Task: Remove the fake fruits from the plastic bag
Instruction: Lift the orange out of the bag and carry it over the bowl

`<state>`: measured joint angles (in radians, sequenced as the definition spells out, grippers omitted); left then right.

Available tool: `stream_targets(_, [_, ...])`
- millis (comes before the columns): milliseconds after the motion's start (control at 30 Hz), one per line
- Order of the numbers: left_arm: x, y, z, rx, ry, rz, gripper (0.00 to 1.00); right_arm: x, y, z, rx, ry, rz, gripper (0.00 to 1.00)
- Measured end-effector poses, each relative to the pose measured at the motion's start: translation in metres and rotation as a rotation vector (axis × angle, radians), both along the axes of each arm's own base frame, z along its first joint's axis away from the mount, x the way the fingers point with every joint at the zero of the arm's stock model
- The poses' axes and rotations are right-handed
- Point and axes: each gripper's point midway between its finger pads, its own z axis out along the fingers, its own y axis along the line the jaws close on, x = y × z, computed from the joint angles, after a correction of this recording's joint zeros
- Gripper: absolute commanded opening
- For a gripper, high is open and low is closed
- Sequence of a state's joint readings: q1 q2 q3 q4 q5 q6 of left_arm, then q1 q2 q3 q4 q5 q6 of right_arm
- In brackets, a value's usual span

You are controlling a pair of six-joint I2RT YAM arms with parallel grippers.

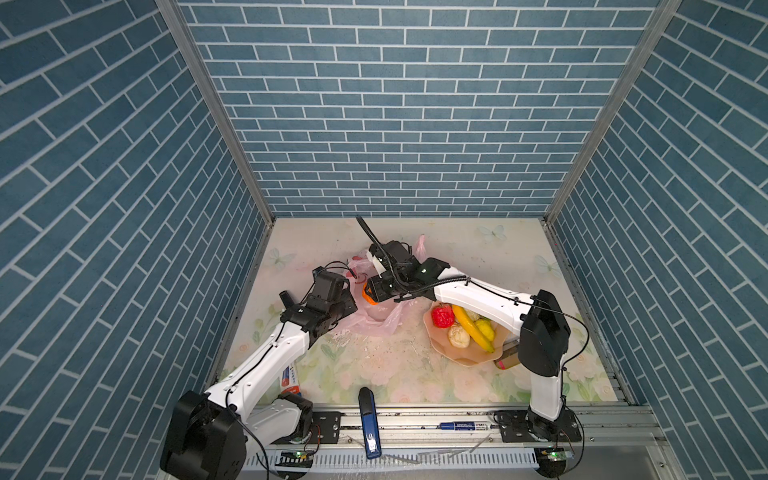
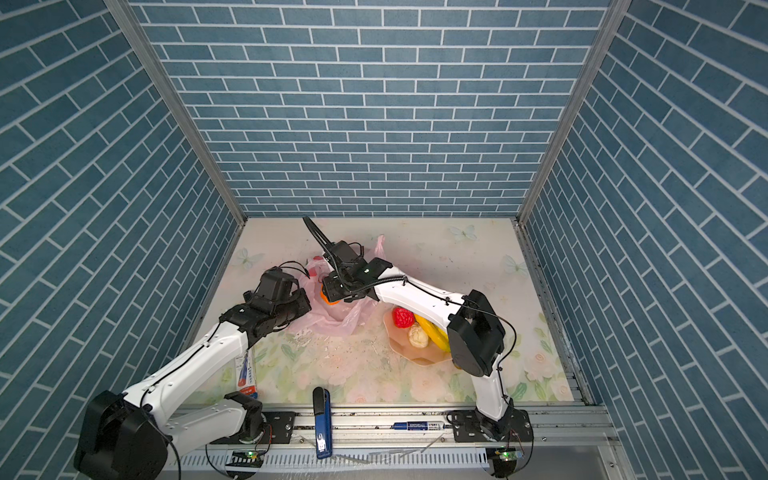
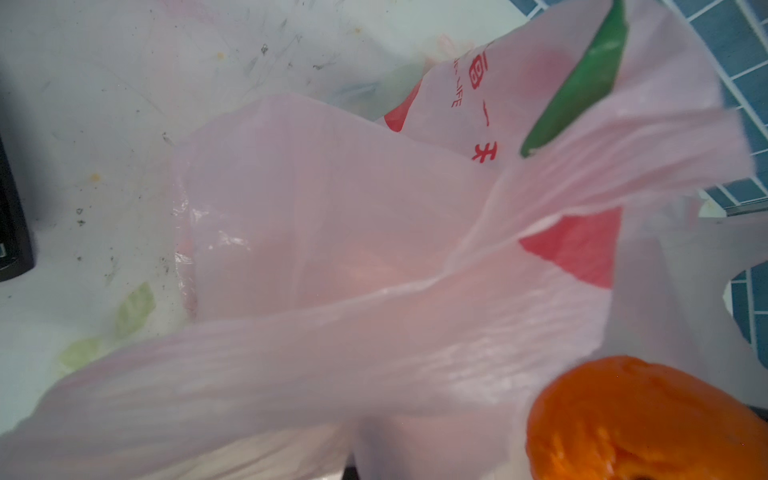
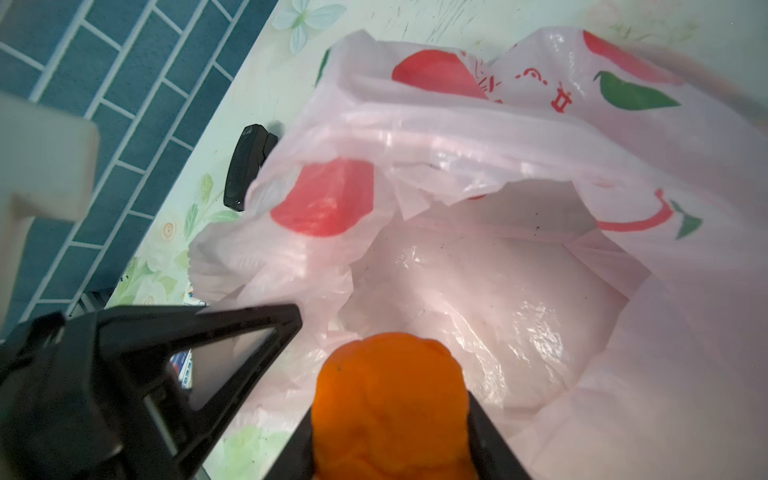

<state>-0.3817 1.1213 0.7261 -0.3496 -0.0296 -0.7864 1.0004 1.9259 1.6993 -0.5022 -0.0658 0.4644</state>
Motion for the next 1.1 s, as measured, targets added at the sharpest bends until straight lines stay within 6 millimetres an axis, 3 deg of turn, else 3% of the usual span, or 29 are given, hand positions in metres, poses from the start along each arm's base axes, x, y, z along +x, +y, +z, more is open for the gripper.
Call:
stream_targets(200, [0.008,-0.002,0.003,-0.006,-0.016,0.003,0.00,-0.004,-0.023,0.030,-0.013,-0.060,-0.019,0.36])
stream_targets(433, [0.011,-0.002,0.000,-0.005,-0.012,0.006,0.00,-0.010,-0.054,0.049,-0.056,-0.108,-0.050,0.36])
stream_targets(767, [0.019,-0.006,0.001,-0.016,-0.016,0.000,0.00,-0.019,-0.114,0.080,-0.103,-0.195,-0.142,0.36])
stream_targets(1100, [0.024,-0.009,0.003,-0.021,-0.021,-0.001,0.00,-0.007,-0.186,0.078,-0.179,-0.213,-0.284,0.36])
